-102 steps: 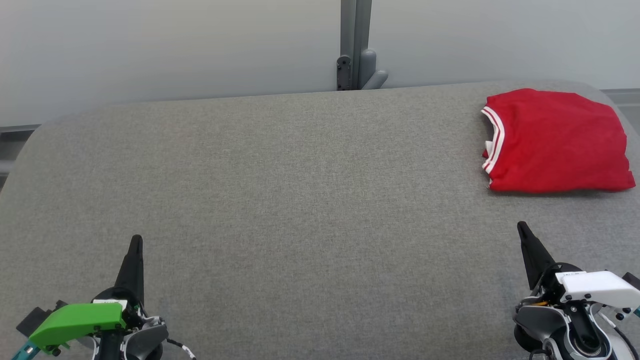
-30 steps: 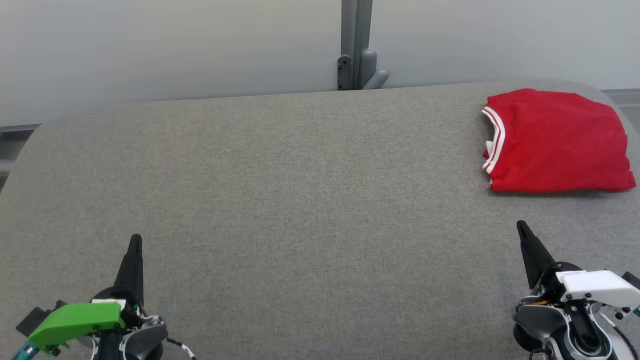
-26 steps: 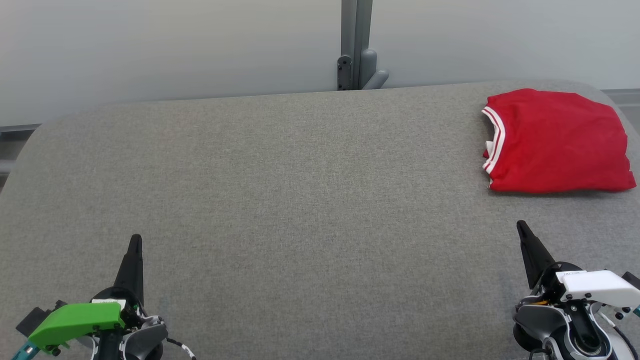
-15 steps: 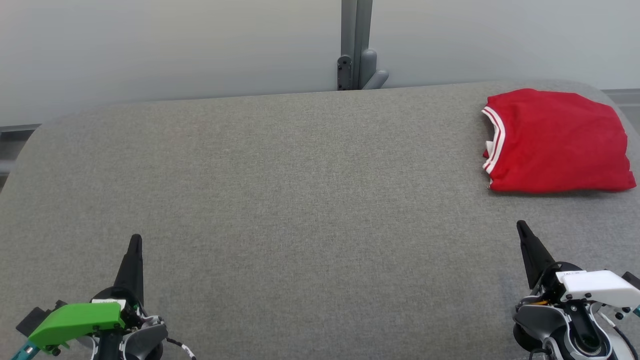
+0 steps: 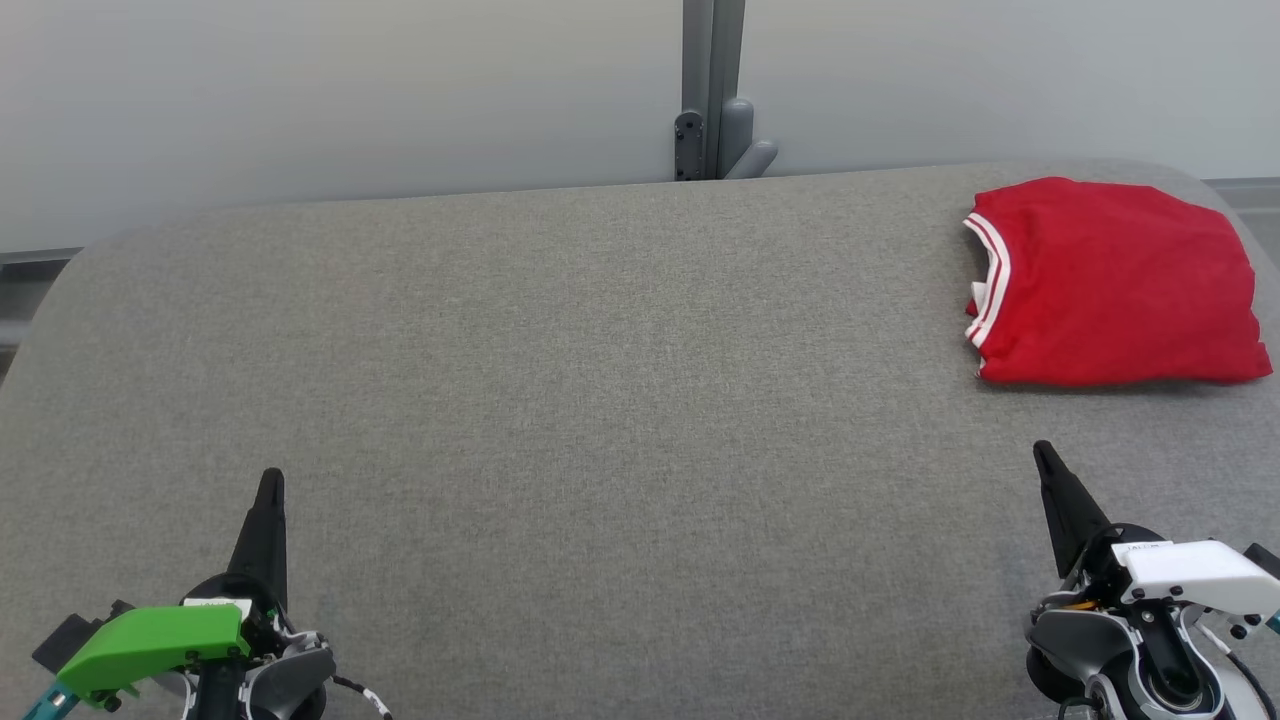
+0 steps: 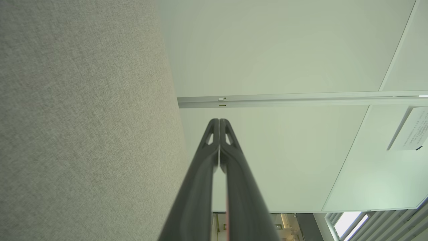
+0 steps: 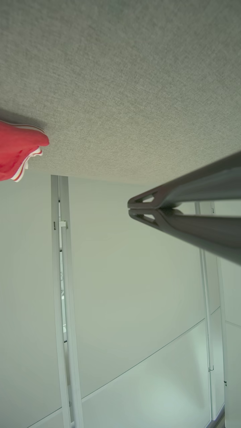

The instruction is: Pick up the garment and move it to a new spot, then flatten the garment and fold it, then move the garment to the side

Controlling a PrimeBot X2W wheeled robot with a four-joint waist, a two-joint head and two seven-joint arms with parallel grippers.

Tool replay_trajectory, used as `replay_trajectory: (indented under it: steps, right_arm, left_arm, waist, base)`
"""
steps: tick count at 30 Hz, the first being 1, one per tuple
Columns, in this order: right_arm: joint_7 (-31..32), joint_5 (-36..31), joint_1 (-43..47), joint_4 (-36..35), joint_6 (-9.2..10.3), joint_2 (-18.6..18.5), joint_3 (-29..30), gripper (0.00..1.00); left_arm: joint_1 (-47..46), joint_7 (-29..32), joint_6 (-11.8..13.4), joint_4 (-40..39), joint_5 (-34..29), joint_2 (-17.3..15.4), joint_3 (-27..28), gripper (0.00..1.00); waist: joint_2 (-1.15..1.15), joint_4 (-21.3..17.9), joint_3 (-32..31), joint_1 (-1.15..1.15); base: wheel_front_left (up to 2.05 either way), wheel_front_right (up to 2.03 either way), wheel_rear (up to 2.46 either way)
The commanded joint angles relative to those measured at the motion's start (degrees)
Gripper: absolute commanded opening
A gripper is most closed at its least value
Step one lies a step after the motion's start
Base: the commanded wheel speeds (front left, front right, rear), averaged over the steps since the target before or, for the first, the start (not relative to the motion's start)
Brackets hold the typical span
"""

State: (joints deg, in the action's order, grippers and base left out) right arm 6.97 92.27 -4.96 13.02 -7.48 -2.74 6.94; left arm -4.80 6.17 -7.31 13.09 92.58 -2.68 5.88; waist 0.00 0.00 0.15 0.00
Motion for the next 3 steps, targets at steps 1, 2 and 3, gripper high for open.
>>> replay_trajectory:
  steps: [1,2,3]
  right_arm:
    - [0.1,0.4,-0.3,-0.2,-0.02,-0.3,0.0,0.00]
    - [0.1,0.4,-0.3,-0.2,-0.02,-0.3,0.0,0.00]
    - [0.1,0.4,-0.3,-0.2,-0.02,-0.3,0.0,0.00]
  left_arm:
    - [-0.9,0.1,-0.4,-0.1,0.0,-0.4,0.2,0.00]
    - [-0.9,0.1,-0.4,-0.1,0.0,-0.4,0.2,0.00]
    - [-0.9,0.1,-0.4,-0.1,0.0,-0.4,0.2,0.00]
  waist:
    - [0.00,0.0,0.0,0.00]
    - [0.00,0.0,0.0,0.00]
    - [0.00,0.0,0.0,0.00]
  base:
    - [0.00,0.00,0.00]
    - [0.00,0.00,0.00]
    - [0.00,0.00,0.00]
